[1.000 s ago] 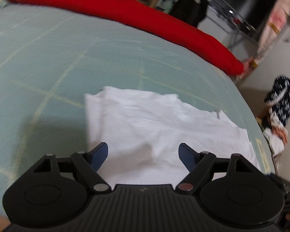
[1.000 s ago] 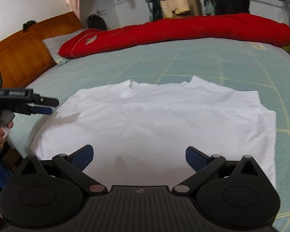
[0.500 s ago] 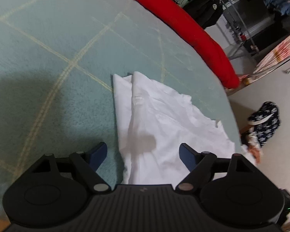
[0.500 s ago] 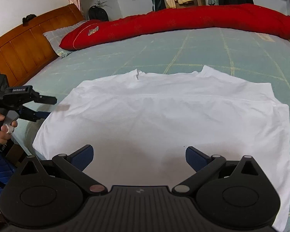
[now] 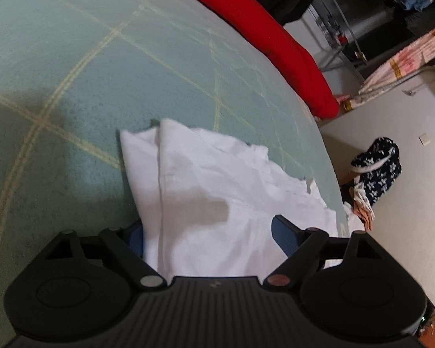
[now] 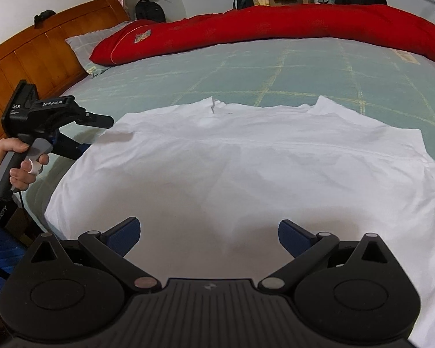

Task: Fold clothes
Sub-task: 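Lift the grasped shirt side edge with the left gripper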

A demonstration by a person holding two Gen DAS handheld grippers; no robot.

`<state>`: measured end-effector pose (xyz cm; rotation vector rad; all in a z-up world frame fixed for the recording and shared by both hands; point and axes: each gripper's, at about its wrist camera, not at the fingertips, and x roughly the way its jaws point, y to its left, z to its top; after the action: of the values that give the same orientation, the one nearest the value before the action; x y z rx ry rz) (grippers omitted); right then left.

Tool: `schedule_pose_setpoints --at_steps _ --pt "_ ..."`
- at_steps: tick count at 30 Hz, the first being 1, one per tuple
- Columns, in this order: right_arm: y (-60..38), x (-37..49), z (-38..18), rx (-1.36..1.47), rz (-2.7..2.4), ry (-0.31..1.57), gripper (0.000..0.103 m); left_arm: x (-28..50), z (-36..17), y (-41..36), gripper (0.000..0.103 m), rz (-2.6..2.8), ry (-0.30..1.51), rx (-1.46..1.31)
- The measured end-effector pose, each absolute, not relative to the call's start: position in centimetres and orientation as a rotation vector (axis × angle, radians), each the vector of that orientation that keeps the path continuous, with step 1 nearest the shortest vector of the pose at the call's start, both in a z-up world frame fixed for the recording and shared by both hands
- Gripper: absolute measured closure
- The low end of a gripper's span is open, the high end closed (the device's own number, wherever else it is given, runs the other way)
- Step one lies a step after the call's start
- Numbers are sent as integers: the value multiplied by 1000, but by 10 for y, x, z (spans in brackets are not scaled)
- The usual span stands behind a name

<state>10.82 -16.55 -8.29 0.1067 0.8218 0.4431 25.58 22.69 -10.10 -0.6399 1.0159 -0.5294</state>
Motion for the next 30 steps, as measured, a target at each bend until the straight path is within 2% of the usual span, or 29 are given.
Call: schedule_pose_setpoints --at_steps 13,24,25,27,30 --pt "-175 110 -87 150 452 820 0 225 -110 225 18 -605 1088 -700" --pt "-175 115 -88 170 461 823 0 274 -122 220 18 -687 1077 -720" --pt "-175 116 -88 171 461 825 0 271 -122 223 19 -690 1080 -713" --pt "-175 117 -89 169 462 828 0 264 -121 229 30 -697 1087 -701" --pt "-177 117 -89 168 461 827 0 254 -122 240 41 -702 1098 -698"
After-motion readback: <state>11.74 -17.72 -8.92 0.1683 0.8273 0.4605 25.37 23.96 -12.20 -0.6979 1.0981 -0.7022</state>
